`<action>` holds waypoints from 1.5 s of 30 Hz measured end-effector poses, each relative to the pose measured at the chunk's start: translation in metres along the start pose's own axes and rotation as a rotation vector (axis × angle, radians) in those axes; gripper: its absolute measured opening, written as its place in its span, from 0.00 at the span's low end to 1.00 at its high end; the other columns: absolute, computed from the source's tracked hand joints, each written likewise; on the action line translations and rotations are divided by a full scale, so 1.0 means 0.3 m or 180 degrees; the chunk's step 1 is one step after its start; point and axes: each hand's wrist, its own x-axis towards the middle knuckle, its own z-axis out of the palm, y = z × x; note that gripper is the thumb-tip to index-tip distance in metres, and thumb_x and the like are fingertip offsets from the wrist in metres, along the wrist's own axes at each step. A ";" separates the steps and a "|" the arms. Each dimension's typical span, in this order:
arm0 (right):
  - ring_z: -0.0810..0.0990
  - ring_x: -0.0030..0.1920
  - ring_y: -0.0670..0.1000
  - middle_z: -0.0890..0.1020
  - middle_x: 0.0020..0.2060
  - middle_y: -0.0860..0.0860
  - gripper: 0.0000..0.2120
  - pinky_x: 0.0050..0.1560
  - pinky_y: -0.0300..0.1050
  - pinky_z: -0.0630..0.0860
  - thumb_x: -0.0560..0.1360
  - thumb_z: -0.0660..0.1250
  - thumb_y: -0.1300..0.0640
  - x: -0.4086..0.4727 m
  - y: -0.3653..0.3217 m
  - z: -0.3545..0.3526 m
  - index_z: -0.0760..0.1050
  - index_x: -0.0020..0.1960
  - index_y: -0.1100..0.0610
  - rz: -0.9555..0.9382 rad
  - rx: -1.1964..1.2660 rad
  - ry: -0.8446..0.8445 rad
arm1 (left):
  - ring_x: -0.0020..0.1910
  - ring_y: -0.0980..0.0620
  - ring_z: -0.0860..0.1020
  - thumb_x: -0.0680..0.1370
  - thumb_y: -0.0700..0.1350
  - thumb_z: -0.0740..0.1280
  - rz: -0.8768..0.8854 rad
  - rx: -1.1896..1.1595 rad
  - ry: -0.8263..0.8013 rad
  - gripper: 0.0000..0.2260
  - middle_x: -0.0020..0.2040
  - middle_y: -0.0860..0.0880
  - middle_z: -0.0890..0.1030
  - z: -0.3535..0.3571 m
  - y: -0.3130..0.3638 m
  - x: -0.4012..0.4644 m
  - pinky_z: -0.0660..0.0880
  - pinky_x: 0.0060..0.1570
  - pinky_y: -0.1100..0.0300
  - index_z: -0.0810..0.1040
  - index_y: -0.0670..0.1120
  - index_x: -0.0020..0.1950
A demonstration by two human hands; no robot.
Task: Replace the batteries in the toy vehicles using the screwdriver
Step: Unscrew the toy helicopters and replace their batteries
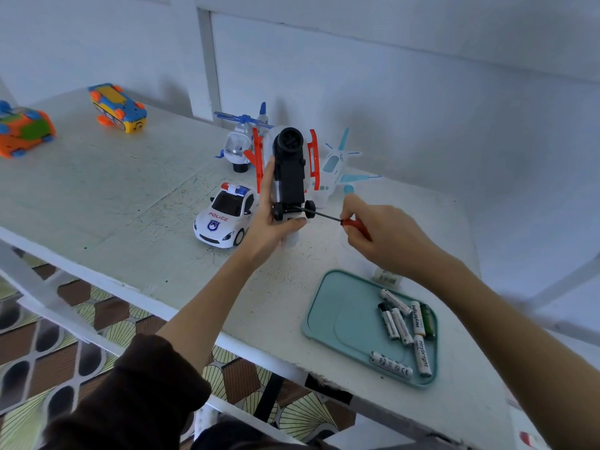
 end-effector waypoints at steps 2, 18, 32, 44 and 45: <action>0.66 0.28 0.50 0.65 0.28 0.43 0.05 0.29 0.42 0.61 0.78 0.56 0.59 -0.012 0.004 0.025 0.66 0.53 0.57 0.0077 -0.0004 -0.0035 | 0.57 0.75 0.71 0.72 0.24 0.64 0.0004 0.0002 -0.0001 0.41 0.66 0.67 0.61 0.002 -0.002 0.001 0.69 0.51 0.76 0.50 0.55 0.74; 0.64 0.25 0.47 0.65 0.27 0.44 0.08 0.26 0.44 0.59 0.80 0.52 0.56 -0.045 0.025 0.136 0.63 0.57 0.58 0.0258 0.0293 0.0140 | 0.61 0.71 0.68 0.71 0.30 0.68 0.0051 0.0038 0.0185 0.43 0.66 0.69 0.60 -0.009 -0.021 0.015 0.71 0.57 0.69 0.49 0.58 0.74; 0.64 0.24 0.48 0.65 0.26 0.43 0.07 0.26 0.41 0.60 0.80 0.50 0.55 0.016 -0.017 0.013 0.63 0.53 0.57 0.0162 0.0127 0.0785 | 0.71 0.61 0.64 0.79 0.49 0.62 0.0117 0.0292 0.0346 0.29 0.71 0.63 0.62 0.023 -0.022 0.015 0.63 0.72 0.50 0.49 0.72 0.69; 0.66 0.24 0.48 0.66 0.25 0.45 0.03 0.27 0.42 0.62 0.80 0.52 0.59 0.047 -0.025 -0.026 0.59 0.50 0.51 0.0110 0.0221 0.0801 | 0.73 0.58 0.62 0.76 0.59 0.62 0.0172 0.0328 0.0222 0.27 0.74 0.61 0.61 0.018 -0.016 0.020 0.61 0.72 0.44 0.50 0.78 0.67; 0.66 0.24 0.48 0.66 0.25 0.44 0.02 0.27 0.42 0.63 0.79 0.53 0.59 0.039 -0.023 -0.025 0.61 0.50 0.52 0.0092 0.0277 0.0868 | 0.72 0.61 0.63 0.78 0.57 0.62 0.0164 0.0300 0.0209 0.27 0.73 0.62 0.61 0.019 -0.013 0.019 0.62 0.72 0.45 0.50 0.77 0.68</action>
